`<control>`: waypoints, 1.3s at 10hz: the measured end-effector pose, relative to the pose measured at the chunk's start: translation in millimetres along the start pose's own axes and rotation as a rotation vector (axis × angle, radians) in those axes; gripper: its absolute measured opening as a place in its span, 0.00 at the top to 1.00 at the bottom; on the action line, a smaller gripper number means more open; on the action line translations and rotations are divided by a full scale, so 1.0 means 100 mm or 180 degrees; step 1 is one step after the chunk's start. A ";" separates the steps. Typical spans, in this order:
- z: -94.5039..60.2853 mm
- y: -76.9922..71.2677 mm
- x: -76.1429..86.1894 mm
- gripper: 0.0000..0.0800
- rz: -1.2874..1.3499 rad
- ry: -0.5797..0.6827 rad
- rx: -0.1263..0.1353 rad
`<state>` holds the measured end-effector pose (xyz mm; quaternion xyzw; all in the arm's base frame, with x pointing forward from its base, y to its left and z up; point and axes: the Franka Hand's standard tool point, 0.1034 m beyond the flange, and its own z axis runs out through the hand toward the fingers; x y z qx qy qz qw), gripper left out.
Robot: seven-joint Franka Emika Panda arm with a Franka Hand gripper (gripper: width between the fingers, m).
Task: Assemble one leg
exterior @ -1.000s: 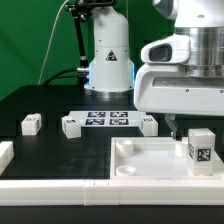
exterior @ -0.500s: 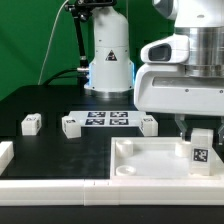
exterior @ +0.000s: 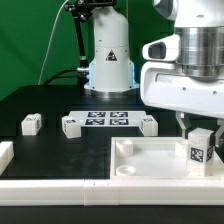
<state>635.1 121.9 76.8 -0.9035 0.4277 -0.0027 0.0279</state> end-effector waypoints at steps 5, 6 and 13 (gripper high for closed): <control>0.00 -0.01 -0.01 0.64 0.1659 -0.0016 0.0031; 0.00 -0.01 0.00 0.64 0.2232 -0.0030 0.0037; 0.00 -0.04 0.00 0.64 0.3097 -0.0032 0.0125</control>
Offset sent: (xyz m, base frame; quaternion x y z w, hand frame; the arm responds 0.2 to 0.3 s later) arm -0.0048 0.0016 0.0018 0.0047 0.0072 0.3157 0.9488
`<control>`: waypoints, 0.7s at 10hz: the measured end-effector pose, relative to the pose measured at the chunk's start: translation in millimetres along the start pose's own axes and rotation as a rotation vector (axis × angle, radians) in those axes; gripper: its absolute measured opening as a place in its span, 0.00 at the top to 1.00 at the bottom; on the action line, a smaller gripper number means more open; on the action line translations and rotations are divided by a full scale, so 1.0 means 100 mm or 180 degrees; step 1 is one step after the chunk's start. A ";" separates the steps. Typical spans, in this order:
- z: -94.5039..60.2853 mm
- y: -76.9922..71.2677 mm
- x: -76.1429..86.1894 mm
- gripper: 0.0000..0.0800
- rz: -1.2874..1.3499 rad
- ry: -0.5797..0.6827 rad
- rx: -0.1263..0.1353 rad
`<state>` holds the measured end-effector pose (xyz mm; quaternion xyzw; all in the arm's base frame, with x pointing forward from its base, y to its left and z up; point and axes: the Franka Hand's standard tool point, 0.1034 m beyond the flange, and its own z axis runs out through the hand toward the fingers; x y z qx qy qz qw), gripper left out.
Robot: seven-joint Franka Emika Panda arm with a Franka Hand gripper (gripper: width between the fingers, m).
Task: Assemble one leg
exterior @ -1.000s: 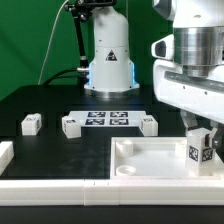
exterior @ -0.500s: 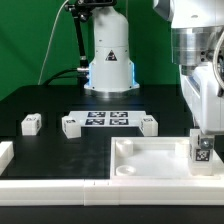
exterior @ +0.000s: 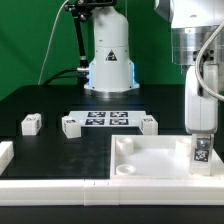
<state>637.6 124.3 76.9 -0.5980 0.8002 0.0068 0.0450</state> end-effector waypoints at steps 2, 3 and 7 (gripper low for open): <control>0.00 0.01 -0.01 0.31 -0.0041 0.0000 -0.0002; 0.00 0.01 -0.01 0.31 -0.0052 0.0000 -0.0002; 0.01 0.01 -0.01 0.19 -0.0063 0.0000 -0.0003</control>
Offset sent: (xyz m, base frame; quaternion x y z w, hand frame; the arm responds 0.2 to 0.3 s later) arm 0.0000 0.0000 0.0000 0.0000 0.0000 0.0000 1.0000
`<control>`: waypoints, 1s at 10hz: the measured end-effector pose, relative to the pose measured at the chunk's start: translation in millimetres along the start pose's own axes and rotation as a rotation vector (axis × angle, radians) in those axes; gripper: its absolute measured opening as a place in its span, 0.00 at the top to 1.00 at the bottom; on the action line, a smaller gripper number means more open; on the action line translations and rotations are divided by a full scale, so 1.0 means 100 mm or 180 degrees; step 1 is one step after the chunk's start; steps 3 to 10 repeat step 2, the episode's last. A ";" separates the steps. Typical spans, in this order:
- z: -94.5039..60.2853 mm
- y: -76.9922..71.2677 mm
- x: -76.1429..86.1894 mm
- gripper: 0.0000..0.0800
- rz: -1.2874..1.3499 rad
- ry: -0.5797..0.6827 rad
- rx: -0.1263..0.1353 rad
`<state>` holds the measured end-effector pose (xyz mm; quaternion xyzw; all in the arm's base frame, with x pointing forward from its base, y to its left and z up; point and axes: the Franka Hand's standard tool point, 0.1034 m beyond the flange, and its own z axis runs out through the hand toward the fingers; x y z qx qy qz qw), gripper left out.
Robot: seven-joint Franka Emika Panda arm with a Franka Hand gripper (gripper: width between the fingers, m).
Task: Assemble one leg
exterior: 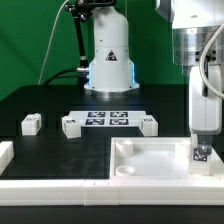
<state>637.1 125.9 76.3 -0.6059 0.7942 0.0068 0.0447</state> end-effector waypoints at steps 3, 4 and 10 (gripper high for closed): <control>0.00 0.00 0.00 0.19 -0.0003 0.0000 -0.0001; 0.00 0.00 0.00 0.19 -0.0003 0.0000 -0.0001; 0.00 0.00 0.00 0.19 -0.0003 0.0000 -0.0001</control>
Offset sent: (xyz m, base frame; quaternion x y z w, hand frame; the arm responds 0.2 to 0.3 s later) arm 0.0000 0.0000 0.0000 0.0000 0.0000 0.0000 1.0000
